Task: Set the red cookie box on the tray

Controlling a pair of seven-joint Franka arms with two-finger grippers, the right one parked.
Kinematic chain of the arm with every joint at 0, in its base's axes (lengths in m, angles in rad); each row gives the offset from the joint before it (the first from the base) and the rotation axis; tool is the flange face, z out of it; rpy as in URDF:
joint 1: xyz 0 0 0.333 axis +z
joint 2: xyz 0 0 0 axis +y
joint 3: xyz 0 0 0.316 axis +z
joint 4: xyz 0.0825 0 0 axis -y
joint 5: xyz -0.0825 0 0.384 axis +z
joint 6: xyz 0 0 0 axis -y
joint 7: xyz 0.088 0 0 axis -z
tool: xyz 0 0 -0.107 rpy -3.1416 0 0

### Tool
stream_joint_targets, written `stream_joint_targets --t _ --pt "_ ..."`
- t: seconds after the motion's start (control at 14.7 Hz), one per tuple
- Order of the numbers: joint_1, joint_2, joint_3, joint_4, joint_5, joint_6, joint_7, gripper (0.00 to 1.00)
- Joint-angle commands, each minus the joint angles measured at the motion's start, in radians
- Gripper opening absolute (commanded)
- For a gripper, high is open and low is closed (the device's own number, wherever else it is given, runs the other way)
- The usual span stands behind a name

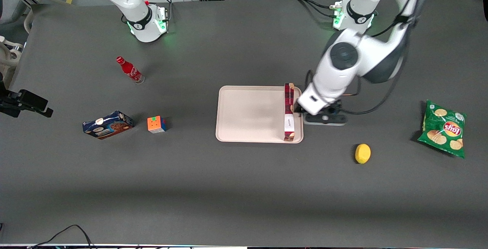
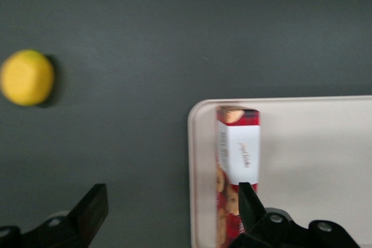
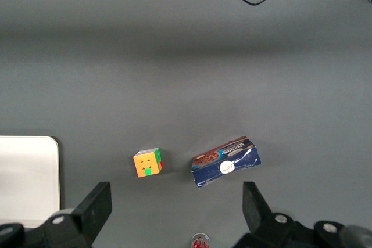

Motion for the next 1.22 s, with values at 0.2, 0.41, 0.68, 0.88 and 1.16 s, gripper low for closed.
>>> stream_joint_targets --t 0.2,0.41,0.68,0.88,1.16 --pt "0.035 -0.235 0.217 0.064 -0.135 -0.294 0.321 1.00" --pt "0.107 -0.334 0.253 0.064 -0.129 -0.407 0.412 1.00" --pt "0.202 -0.398 0.258 0.082 -0.127 -0.492 0.538 1.00" --pt "0.206 -0.412 0.259 0.127 -0.117 -0.567 0.540 1.00" --pt "0.207 -0.421 0.259 0.128 -0.117 -0.572 0.542 1.00"
